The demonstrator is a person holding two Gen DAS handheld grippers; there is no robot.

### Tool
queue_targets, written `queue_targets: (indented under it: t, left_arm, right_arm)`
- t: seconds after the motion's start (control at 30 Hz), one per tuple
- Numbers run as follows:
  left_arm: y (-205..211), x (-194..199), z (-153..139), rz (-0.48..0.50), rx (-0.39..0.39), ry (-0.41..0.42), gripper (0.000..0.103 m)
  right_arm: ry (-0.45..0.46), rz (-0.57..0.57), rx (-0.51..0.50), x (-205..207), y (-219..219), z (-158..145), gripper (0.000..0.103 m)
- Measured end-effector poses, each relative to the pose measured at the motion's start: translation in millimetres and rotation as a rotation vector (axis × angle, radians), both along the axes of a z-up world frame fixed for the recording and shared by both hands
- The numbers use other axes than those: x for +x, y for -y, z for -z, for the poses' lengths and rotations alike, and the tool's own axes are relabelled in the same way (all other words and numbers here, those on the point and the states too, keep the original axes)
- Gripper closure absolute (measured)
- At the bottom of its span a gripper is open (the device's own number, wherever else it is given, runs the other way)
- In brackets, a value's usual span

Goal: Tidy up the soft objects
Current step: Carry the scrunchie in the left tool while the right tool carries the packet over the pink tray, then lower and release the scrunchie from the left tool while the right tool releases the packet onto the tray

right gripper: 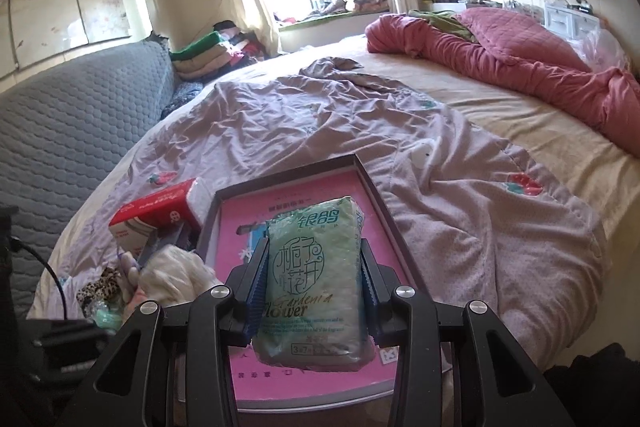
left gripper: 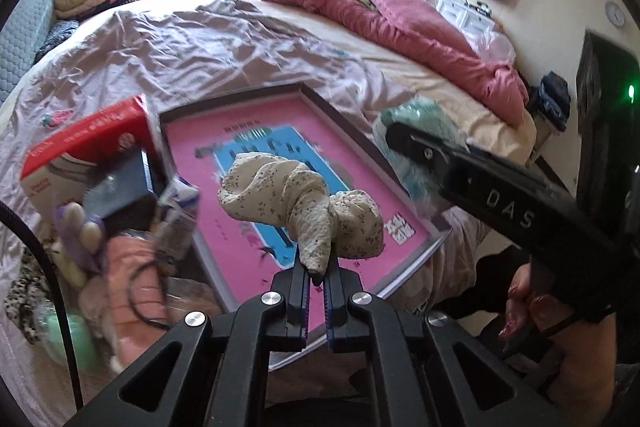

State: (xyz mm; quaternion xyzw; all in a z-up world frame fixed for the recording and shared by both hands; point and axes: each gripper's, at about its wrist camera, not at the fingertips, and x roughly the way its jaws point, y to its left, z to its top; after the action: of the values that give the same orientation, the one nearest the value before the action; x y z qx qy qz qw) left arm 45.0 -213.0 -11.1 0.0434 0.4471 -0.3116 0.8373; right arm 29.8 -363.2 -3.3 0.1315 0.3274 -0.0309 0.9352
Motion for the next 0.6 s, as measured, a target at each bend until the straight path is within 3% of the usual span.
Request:
queue_targets:
  t: [0.33,0.6]
  left_arm:
    - [17.2,0.8,39.7,0.030,0.055,-0.084,0.097]
    - [12.6,1.4,48.4,0.025,0.078,-0.089,0.097]
  right_arm:
    - [-0.079,-0.005,0.012,8.8,5.5,31.3,0.061]
    - [-0.144,-0.040,0.049,17.8,-0.1,51.3,0.061]
